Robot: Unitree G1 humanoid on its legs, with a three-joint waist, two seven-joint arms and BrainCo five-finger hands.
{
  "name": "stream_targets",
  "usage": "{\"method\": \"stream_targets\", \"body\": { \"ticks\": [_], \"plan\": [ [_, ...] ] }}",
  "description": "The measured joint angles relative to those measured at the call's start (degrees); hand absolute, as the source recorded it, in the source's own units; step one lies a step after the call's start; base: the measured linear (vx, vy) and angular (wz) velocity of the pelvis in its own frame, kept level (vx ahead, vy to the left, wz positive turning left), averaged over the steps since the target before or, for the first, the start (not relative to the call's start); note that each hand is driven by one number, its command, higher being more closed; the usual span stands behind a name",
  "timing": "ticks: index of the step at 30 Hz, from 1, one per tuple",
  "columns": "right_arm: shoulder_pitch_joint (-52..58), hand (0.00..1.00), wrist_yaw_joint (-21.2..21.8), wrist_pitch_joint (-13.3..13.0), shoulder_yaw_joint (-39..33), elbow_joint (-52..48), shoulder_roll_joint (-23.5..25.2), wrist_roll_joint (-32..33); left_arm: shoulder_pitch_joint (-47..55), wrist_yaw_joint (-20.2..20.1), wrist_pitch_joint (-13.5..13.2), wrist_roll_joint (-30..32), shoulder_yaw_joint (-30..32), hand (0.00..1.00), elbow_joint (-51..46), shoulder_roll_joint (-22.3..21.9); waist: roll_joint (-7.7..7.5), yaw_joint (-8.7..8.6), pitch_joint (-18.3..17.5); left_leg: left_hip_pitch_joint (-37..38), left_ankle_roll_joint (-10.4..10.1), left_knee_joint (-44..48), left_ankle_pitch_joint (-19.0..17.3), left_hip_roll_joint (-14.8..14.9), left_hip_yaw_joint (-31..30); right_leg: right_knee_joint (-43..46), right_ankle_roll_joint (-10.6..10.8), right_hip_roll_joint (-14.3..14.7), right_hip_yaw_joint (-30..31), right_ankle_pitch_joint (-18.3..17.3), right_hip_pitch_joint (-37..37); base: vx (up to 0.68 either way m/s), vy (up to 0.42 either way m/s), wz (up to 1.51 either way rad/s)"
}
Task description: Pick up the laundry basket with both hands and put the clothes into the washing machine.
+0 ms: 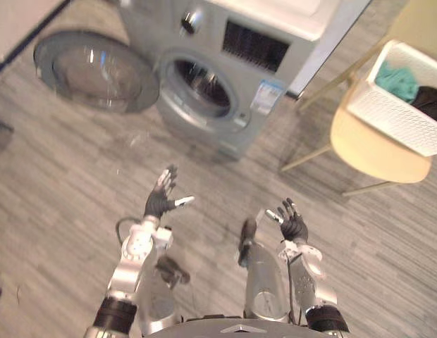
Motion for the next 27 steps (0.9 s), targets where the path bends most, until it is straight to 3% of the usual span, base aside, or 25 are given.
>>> {"method": "stream_targets", "body": {
  "ticks": [1,2,3,4,5,6,8,10,12,13,14,15,16,17,18,19,21,22,25,27],
  "plan": [
    [1.86,0.0,0.34,0.01,1.04,-2.29,0.57,-0.12,1.59,-0.23,0.27,-0.41,0.01,0.0,0.13,-0.38,0.2,-0.07,-0.91,2.46,-0.93,1.01,1.54,2.52,-0.09,1.88,-0.75,2.33,0.11,-1.92,1.07,0.23,-0.349,-0.58],
    [3.07,0.0,0.4,0.06,1.41,-3.72,1.04,-0.36,2.45,-0.26,0.93,-0.5,-0.04,0.0,0.35,-1.04,0.5,0.07,-1.55,3.53,1.6,2.71,3.55,5.27,-0.55,2.23,-1.69,5.0,0.02,-3.38,2.38,0.26,-0.488,-0.73],
    [4.75,0.0,0.39,0.1,1.9,-6.05,1.25,-1.25,3.44,-0.35,1.67,-0.67,-0.34,0.0,0.37,-1.65,0.61,0.4,-2.46,4.23,8.78,6.62,7.58,9.82,-0.14,0.65,-3.17,8.55,1.16,-4.2,4.79,0.21,-0.433,-0.7],
    [5.59,0.0,0.38,0.06,1.92,-7.47,1.33,-1.51,3.73,-0.43,1.87,-0.71,-0.45,0.0,0.36,-1.93,0.51,0.66,-2.76,4.31,13.63,8.88,10.13,11.89,-0.05,-0.48,-3.87,10.18,1.69,-4.42,6.06,0.17,-0.426,-0.95],
    [7.17,0.0,0.23,-0.08,1.73,-10.83,1.29,-1.98,4.23,-0.55,2.22,-0.75,-0.72,0.0,0.36,-2.68,0.67,1.65,-3.48,3.12,15.84,13.82,10.43,13.58,-3.09,-2.79,-5.08,12.78,3.56,-4.3,8.24,0.17,-0.332,-0.96],
    [7.71,0.0,0.04,-0.35,0.77,-13.23,0.58,-2.27,4.4,-0.65,2.26,-0.74,-2.8,0.0,0.33,-3.5,0.75,2.04,-3.64,0.58,9.29,15.99,5.45,9.45,-9.12,-4.47,-6.03,13.44,4.66,-4.27,10.2,0.2,-0.348,-0.87],
    [7.8,0.0,-0.34,-0.57,-0.34,-13.58,-0.64,-2.34,4.41,-0.87,2.21,-0.6,-5.2,0.0,0.07,-4.31,1.17,2.09,-4.05,-2.67,7.74,16.1,0.09,1.95,-14.37,-7.27,-8.72,14.73,6.75,-4.74,12.81,0.19,-0.199,-0.54],
    [7.43,0.0,-1.36,-0.53,-0.33,-13.4,-1.63,-3.69,4.77,-1.21,2.12,-0.25,-6.22,0.0,0.05,-5.96,2.44,3.23,-5.09,-6.63,5.25,10.78,-4.14,-9.01,-18.88,-11.48,-10.9,16.88,9.65,-4.23,15.84,0.2,-0.086,-0.76],
    [5.03,0.0,-2.53,-0.23,-0.31,-12.79,-1.34,-5.8,5.18,-1.24,2.09,0.26,-6.7,0.0,0.07,-6.09,2.83,4.63,-5.35,-10.14,4.28,3.48,-4.04,-17.44,-22.49,-12.46,-10.73,18.01,12.55,-4.25,17.62,0.19,-0.052,-0.99],
    [3.82,0.0,-4.02,-0.1,-0.03,-12.75,-1.48,-7.71,5.4,-0.85,2.09,0.28,-7.36,0.0,0.08,-6.42,3.22,5.89,-5.94,-11.0,4.17,-1.55,-3.08,-20.54,-25.72,-11.53,-8.57,18.63,13.96,-4.22,18.01,0.13,-0.04,-0.98],
    [3.32,0.0,-4.46,-0.05,0.07,-12.74,-1.46,-8.8,5.54,-0.54,2.08,0.29,-7.71,0.0,0.11,-6.56,3.55,6.36,-6.25,-11.12,5.65,-2.74,-2.55,-21.15,-26.79,-10.58,-8.26,19.05,14.47,-5.11,18.38,0.12,-0.018,-0.8],
    [2.73,0.0,-5.42,-0.04,0.46,-12.73,-1.45,-9.81,5.81,-0.12,2.08,0.28,-8.09,0.0,0.2,-6.83,3.61,6.62,-6.57,-10.51,8.68,-3.39,-2.02,-21.42,-27.51,-8.05,-8.02,19.59,15.29,-7.34,18.95,0.18,0.008,-0.5],
    [2.69,0.0,-6.88,-0.06,1.13,-12.79,-1.32,-12.53,6.49,-0.07,2.09,0.25,-8.83,0.0,0.31,-6.88,3.26,6.31,-7.92,-8.82,10.81,-4.74,-1.48,-21.61,-27.35,-2.92,-7.15,19.66,15.52,-11.08,18.69,0.3,0.011,-0.34],
    [2.76,0.0,-7.84,-0.05,1.16,-12.71,-0.76,-13.79,6.63,-0.08,2.09,0.25,-9.48,0.0,0.57,-6.7,3.38,5.74,-9.0,-6.74,10.87,-6.49,0.34,-21.8,-27.34,1.92,-3.82,19.42,15.47,-14.2,18.13,0.34,0.006,-0.26],
    [2.65,0.0,-8.67,-0.01,0.94,-12.44,-0.07,-15.03,6.2,-0.16,2.13,0.28,-10.53,0.0,1.64,-6.64,1.95,5.45,-9.2,-3.77,10.95,-7.71,0.26,-22.79,-26.15,10.17,2.77,17.39,15.21,-16.54,16.44,0.28,-0.017,-0.2],
    [2.68,0.0,-8.98,-0.02,0.82,-12.46,0.56,-15.68,6.1,-0.14,2.21,0.48,-11.09,0.0,2.04,-6.47,1.72,5.33,-9.53,-2.56,10.96,-8.69,0.28,-22.93,-25.54,14.44,6.18,16.44,14.78,-16.69,15.16,0.22,-0.036,-0.27],
    [2.88,0.0,-9.9,-0.02,0.32,-12.52,2.56,-16.57,5.77,-0.25,2.33,2.7,-12.1,0.0,2.04,-5.09,0.72,4.87,-10.52,0.61,11.12,-11.85,0.0,-24.48,-24.82,24.56,-0.6,7.83,8.06,-19.88,11.35,0.2,-0.034,-0.17],
    [3.11,0.0,-10.3,-0.01,-0.68,-12.8,3.64,-18.12,5.2,-0.23,2.4,3.58,-12.28,0.0,2.1,-4.81,0.2,4.86,-10.97,1.24,10.47,-13.06,-0.16,-24.68,-25.41,24.55,-1.38,3.21,7.64,-20.7,9.37,0.21,-0.041,-0.04],
    [3.4,0.0,-10.86,-0.01,-3.96,-13.33,3.64,-18.13,2.86,-0.26,2.4,3.87,-13.54,0.0,3.17,-3.9,0.26,3.72,-10.99,1.24,8.95,-12.74,-0.8,-23.74,-29.02,17.73,0.13,-0.74,12.15,-19.62,8.63,0.21,-0.138,0.48],
    [3.8,0.0,-11.45,-0.01,-5.82,-14.49,3.62,-18.14,2.25,-0.23,2.4,3.88,-13.47,0.0,3.82,-3.23,0.49,3.41,-11.01,1.38,7.23,-11.2,-1.81,-22.11,-30.7,12.02,0.9,-1.06,16.77,-17.0,8.57,0.22,-0.25,0.47]
  ]
}}
